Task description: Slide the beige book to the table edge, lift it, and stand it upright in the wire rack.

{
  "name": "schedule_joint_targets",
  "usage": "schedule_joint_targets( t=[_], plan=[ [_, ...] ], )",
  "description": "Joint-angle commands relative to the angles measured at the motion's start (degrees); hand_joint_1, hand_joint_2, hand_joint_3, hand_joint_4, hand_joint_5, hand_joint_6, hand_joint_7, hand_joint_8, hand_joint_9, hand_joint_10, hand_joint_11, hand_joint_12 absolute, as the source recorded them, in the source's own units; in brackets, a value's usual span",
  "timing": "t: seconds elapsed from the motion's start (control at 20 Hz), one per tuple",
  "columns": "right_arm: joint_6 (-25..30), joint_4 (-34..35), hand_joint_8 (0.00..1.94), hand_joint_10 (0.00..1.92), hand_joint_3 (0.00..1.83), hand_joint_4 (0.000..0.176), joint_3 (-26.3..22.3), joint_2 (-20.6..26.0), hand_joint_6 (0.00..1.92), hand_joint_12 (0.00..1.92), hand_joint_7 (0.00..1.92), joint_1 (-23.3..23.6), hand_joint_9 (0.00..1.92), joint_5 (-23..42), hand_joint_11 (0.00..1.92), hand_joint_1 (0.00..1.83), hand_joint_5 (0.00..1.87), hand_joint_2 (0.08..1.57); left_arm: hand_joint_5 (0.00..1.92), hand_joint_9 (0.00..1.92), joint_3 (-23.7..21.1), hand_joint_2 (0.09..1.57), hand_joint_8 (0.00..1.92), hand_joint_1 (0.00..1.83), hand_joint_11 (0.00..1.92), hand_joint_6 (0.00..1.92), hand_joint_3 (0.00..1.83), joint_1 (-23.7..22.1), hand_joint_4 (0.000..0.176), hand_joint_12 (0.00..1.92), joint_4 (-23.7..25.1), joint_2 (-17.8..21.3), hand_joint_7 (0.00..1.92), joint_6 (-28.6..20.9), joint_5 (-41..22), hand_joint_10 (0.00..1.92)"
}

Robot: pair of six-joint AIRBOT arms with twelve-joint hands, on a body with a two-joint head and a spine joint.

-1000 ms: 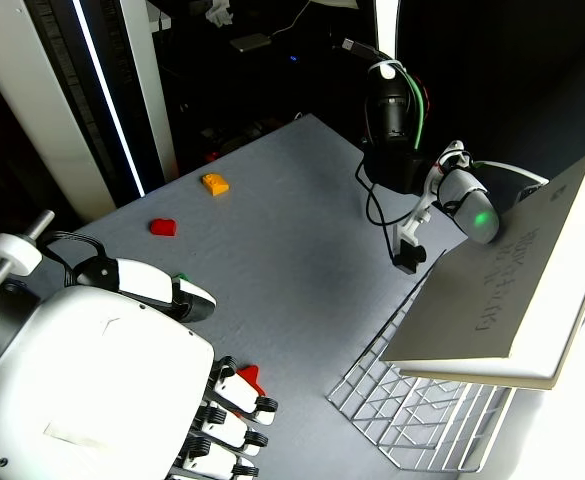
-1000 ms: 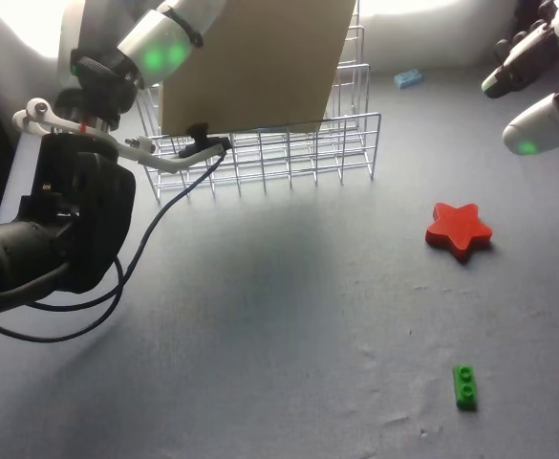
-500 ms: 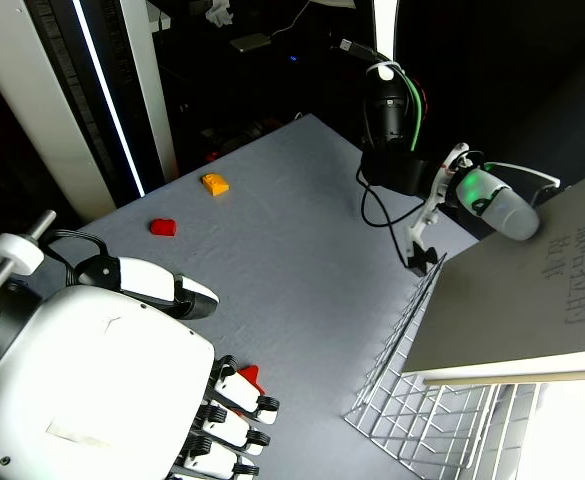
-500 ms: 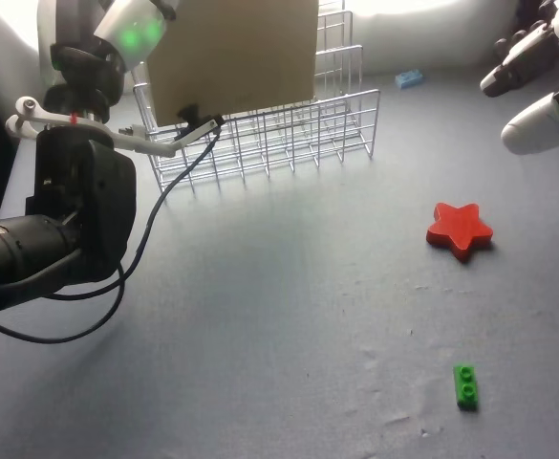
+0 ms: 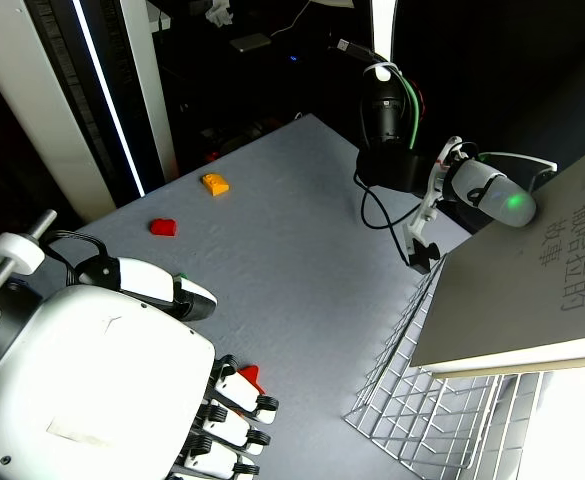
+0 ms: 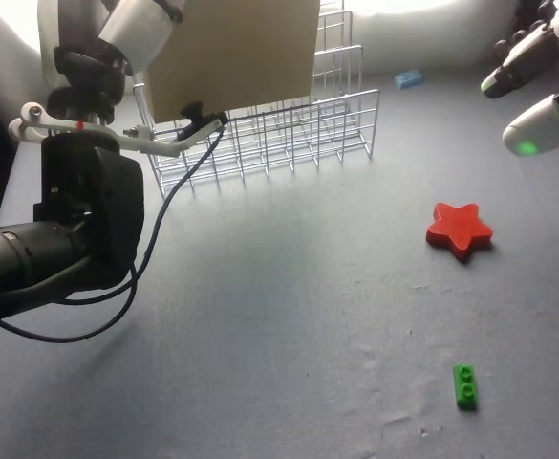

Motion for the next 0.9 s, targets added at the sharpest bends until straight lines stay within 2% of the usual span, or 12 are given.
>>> schedule_joint_targets(
  t=[0.0,0.2,0.85],
  plan=[
    [0.06,-1.97,0.0,0.0,0.0,0.0,-0.05,0.39,0.0,1.03,0.43,0.28,0.42,-5.05,0.0,0.16,0.39,1.12,0.69,0.79,0.24,1.22,1.38,1.33,0.72,1.28,0.0,-0.14,0.0,1.45,2.22,0.44,0.75,-0.09,-7.4,1.49],
    [0.08,-1.97,0.01,0.01,0.0,0.0,-0.05,0.42,0.01,1.04,0.45,0.24,0.44,-4.99,0.01,0.18,0.41,1.12,0.69,0.77,0.24,1.23,1.41,1.32,0.7,1.27,0.0,-0.13,0.0,1.48,6.23,0.62,0.73,1.56,-8.33,1.53],
    [0.17,-1.97,0.0,0.01,0.0,0.0,-0.06,0.42,0.0,1.03,0.46,0.2,0.46,-3.96,0.01,0.18,0.43,1.13,0.74,0.77,-0.96,1.22,1.39,1.33,0.72,1.24,0.0,1.03,0.0,1.46,6.28,0.11,0.73,2.69,-7.22,1.49]
  ],
)
